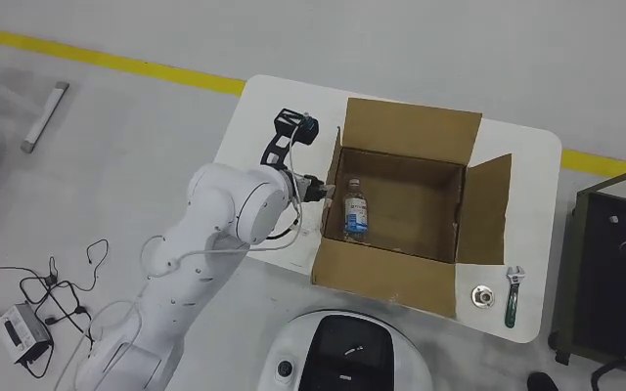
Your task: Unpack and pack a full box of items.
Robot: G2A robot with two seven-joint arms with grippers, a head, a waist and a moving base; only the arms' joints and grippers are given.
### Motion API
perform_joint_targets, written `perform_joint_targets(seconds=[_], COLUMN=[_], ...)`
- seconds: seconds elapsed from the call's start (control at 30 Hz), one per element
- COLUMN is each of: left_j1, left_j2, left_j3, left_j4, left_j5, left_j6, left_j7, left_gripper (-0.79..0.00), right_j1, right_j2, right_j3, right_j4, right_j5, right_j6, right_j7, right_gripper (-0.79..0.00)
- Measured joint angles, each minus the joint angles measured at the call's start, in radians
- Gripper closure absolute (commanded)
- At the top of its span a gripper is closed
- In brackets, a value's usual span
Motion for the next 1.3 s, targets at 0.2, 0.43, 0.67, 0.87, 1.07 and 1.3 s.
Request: perform_joint_targets(seconds=[0.2,0.43,0.67,0.87,1.07,1.3], left_j1=[0.000,0.003,0.065,0.169,0.262,0.269], left_j2=[0.000,0.000,0.018,0.055,0.084,0.094], left_j3=[0.001,-0.001,-0.074,-0.106,-0.124,-0.131], left_j4=[0.000,0.001,-0.048,-0.065,-0.017,0.096], left_j5=[0.001,-0.001,0.024,0.102,0.166,0.108], left_j6=[0.000,-0.001,-0.076,-0.226,-0.270,-0.179], left_j7=[0.000,0.004,-0.001,0.000,0.000,0.000], left_gripper=[-0.785,-0.785,-0.785,-0.785,-0.785,-0.785], right_j1=[0.000,0.000,0.000,0.000,0.000,0.000], right_j2=[0.000,0.000,0.000,0.000,0.000,0.000], right_j3=[0.001,0.001,0.001,0.001,0.001,0.001], right_j4=[0.000,0.000,0.000,0.000,0.000,0.000], right_j5=[0.000,0.000,0.000,0.000,0.000,0.000], right_j6=[0.000,0.000,0.000,0.000,0.000,0.000], right_j7=[-0.001,-0.001,-0.001,-0.001,-0.001,-0.001], right_gripper=[0.000,0.000,0.000,0.000,0.000,0.000])
